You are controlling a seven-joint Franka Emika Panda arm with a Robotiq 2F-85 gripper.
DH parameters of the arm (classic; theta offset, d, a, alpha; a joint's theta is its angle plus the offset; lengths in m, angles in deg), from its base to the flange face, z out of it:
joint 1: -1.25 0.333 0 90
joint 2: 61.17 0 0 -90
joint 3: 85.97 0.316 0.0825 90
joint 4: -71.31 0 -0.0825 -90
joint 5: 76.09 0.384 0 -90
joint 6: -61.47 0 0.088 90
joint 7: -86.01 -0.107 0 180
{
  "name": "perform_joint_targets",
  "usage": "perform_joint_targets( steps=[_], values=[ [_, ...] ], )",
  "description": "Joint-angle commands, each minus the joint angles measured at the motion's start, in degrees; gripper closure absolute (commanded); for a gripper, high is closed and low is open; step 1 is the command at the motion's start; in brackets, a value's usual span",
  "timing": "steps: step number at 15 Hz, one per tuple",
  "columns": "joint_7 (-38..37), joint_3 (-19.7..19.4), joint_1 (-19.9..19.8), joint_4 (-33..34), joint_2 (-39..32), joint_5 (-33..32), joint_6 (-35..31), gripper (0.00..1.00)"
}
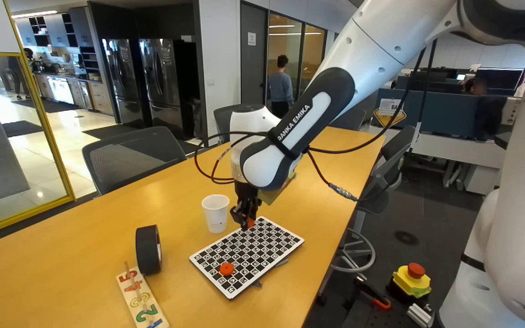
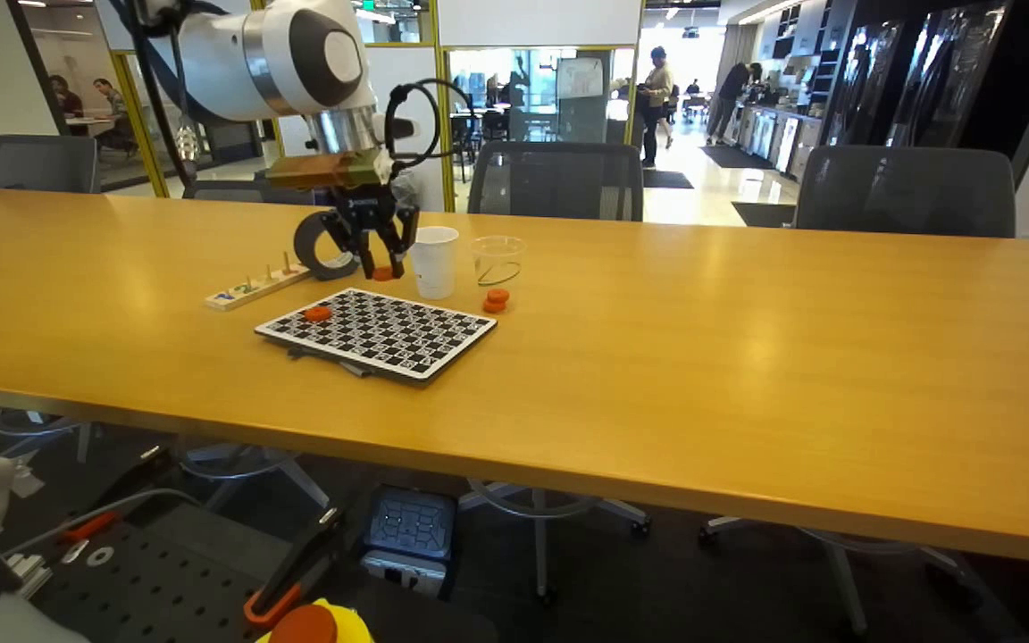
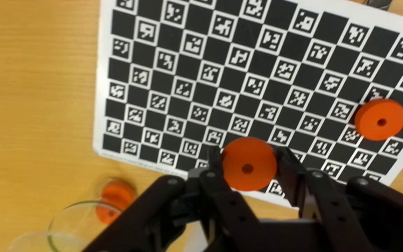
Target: Put the orange rings inside the clear cup. put the blue ring inside the white cup
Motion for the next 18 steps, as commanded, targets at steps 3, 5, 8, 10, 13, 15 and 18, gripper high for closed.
perform_joint_targets(
  steps=[3, 5, 8, 10, 13, 15, 18],
  values=[
    [0.0, -1.1, -2.5, 6.4, 2.1, -3.5, 5.1, 0.78],
    [0.6, -1.4, -3.5, 8.8, 1.1, -3.1, 5.4, 0.78],
    [1.4, -1.8, -4.7, 11.8, -0.6, -2.9, 5.5, 0.78],
    [2.6, -2.2, -5.5, 13.6, -2.1, -2.1, 5.4, 0.78],
    [4.8, -2.7, -6.7, 16.2, -5.1, -0.9, 5.0, 0.78],
    [6.6, -2.8, -7.5, 18.3, -7.4, 0.1, 5.1, 0.78],
    [8.9, -2.6, -8.5, 21.3, -10.3, 1.8, 5.7, 0.78]
  ],
)
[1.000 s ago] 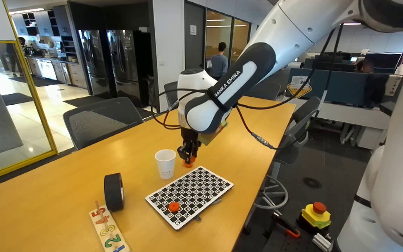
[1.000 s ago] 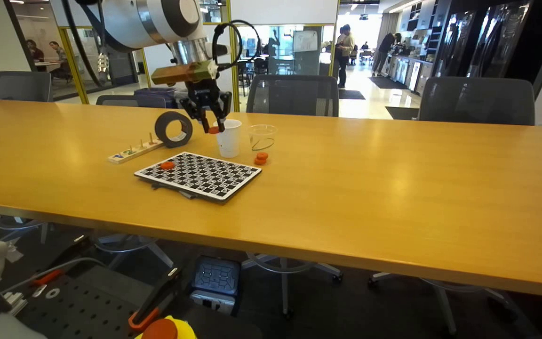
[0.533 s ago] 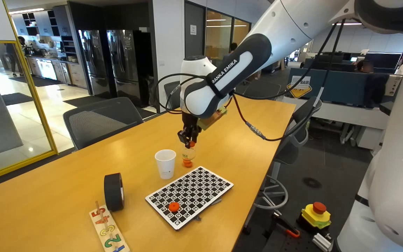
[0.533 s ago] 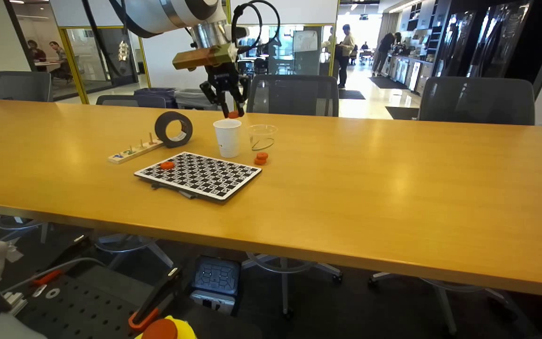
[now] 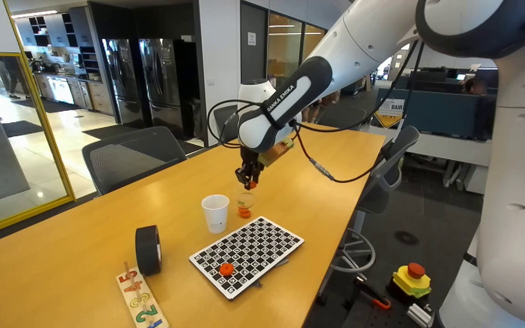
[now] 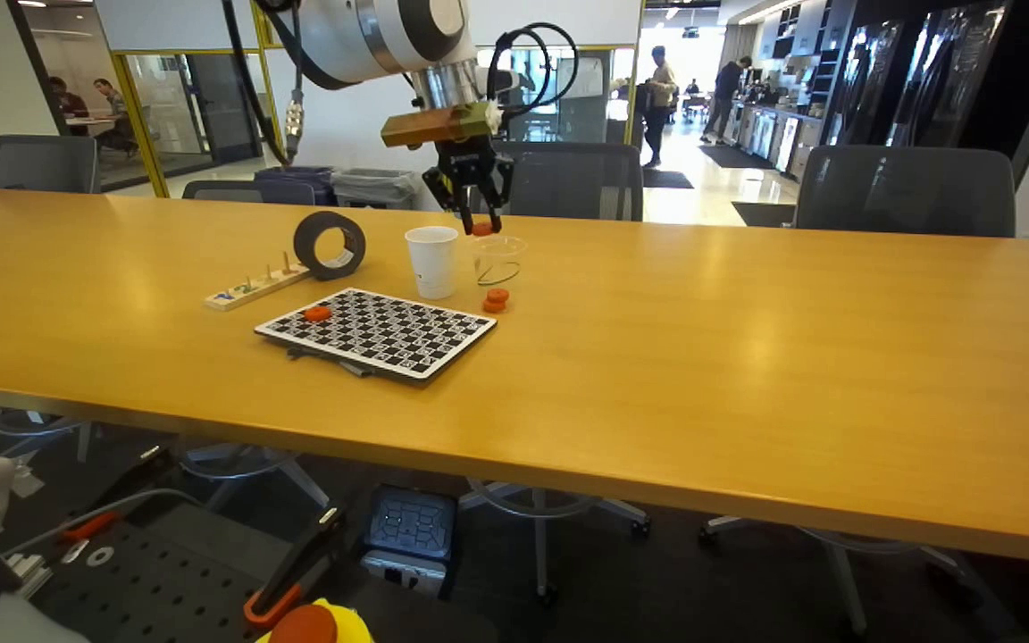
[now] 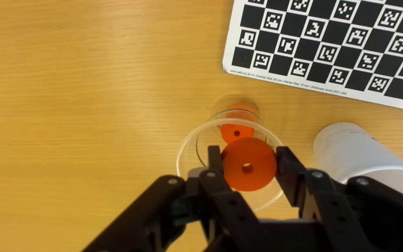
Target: Put the orange rings inside the clear cup. put the blue ring inside the white cup
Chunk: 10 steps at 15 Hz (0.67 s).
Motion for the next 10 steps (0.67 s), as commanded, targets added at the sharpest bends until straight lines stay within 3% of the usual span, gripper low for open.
perform_joint_targets(
  steps=[1, 7, 8, 10],
  values=[
    [3.9, 0.2, -0.9, 5.6, -4.1, 3.0, 1.6, 0.78],
    [4.9, 0.3, -1.2, 8.1, -6.4, 4.0, 1.9, 0.78],
    [4.8, 0.2, -1.1, 8.3, -6.6, 3.9, 2.3, 0.32],
    [3.6, -0.2, -0.6, 8.0, -6.3, 3.0, 2.5, 0.25]
  ],
)
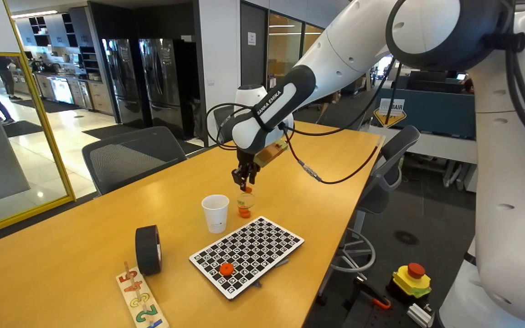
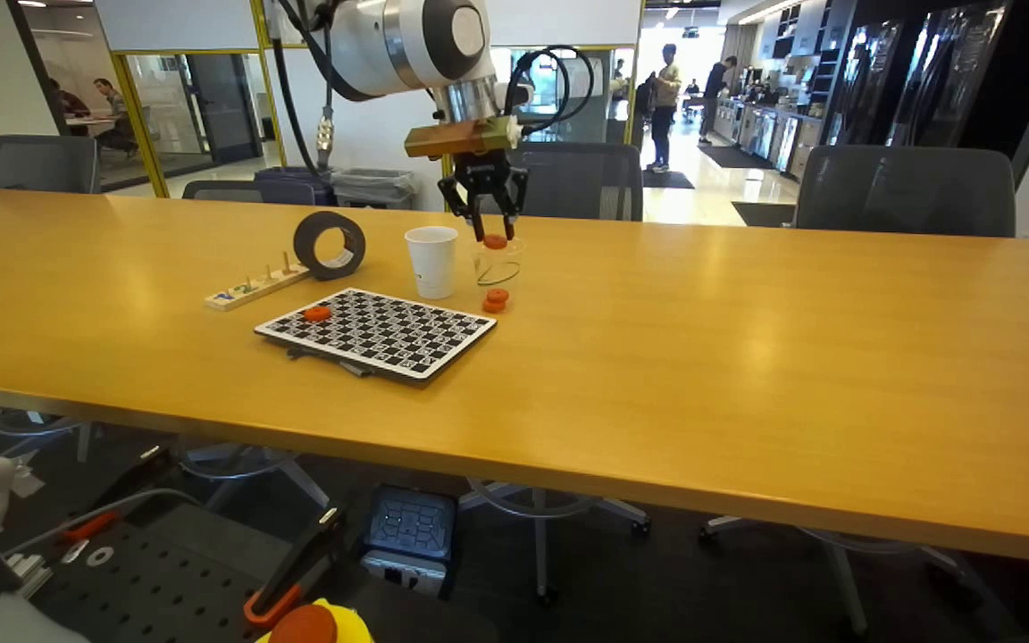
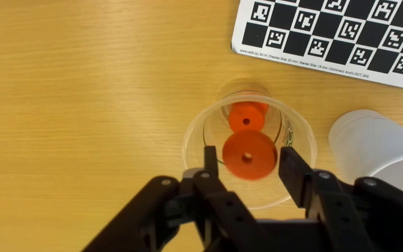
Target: Put the orange rings inside the clear cup. put the blue ring inside the white cup
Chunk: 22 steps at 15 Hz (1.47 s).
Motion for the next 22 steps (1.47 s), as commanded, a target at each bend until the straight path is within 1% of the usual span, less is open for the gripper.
perform_joint_targets(
  steps=[1, 3, 4, 9, 13, 16, 19, 22],
  values=[
    [-0.2, -0.4, 0.4, 1.0, 0.3, 0.0, 1.2, 0.18],
    [-1.1, -0.5, 1.0, -0.7, 1.9, -0.7, 0.6, 0.02],
    [-1.9, -0.6, 1.5, -1.8, 2.8, -1.3, 0.2, 0.0],
    [-5.8, 0.4, 4.8, -9.5, 9.4, -4.4, -0.8, 0.0],
    [-11.1, 2.5, 8.0, -16.7, 13.2, -6.3, -2.0, 0.0],
    [-14.1, 4.7, 9.8, -20.5, 14.3, -6.1, -2.1, 0.0],
    [-15.7, 6.5, 11.0, -23.7, 13.9, -5.4, -4.5, 0.0],
    [-15.0, 7.8, 11.3, -26.2, 12.8, -3.4, -7.8, 0.0]
  ],
)
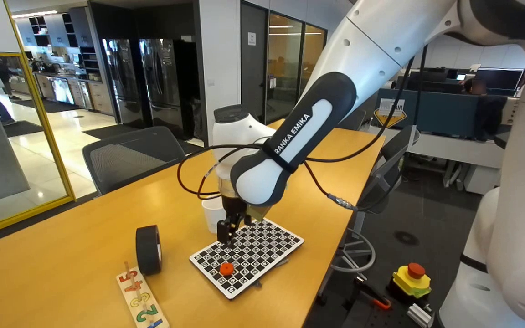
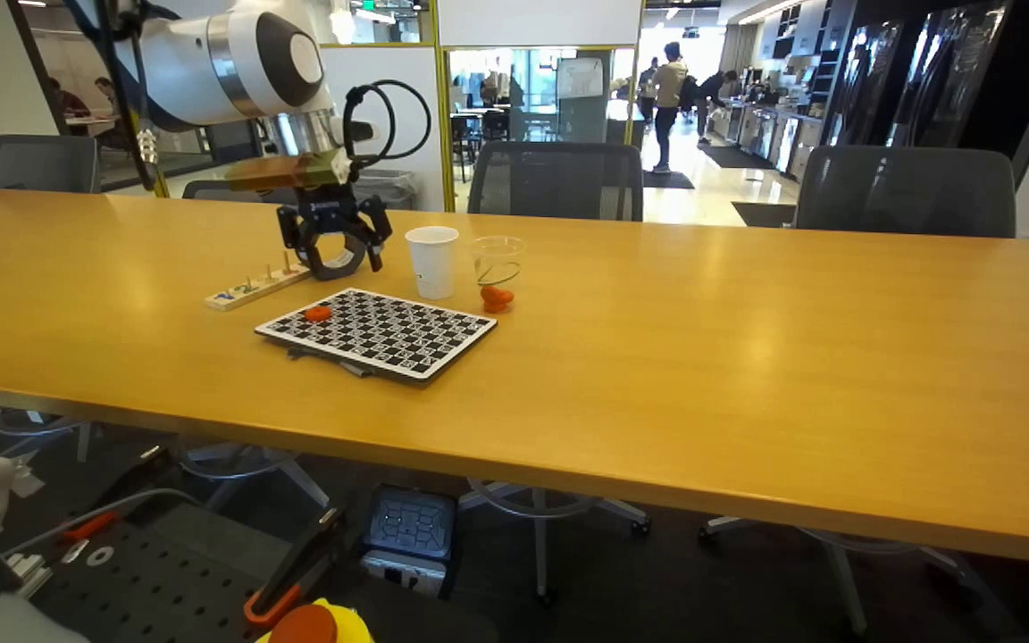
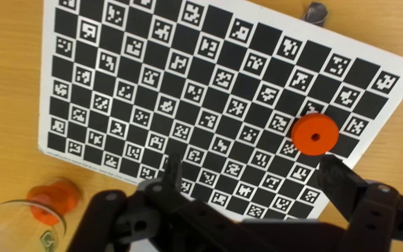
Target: Put the orange rings inside the clear cup. put the blue ring inside the white cup
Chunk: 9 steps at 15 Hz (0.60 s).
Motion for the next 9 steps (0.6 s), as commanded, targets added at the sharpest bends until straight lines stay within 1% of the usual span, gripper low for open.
perform_joint_targets(
  steps=[1, 5, 9],
  values=[
    [-0.1, 1.0, 0.4, -3.5, 0.5, 1.9, -4.5, 0.0],
    [1.4, 1.9, 0.4, -4.3, -0.7, 4.0, -7.1, 0.0],
    [4.2, 2.9, 0.1, -4.0, -2.6, 7.9, -8.9, 0.0]
  ],
)
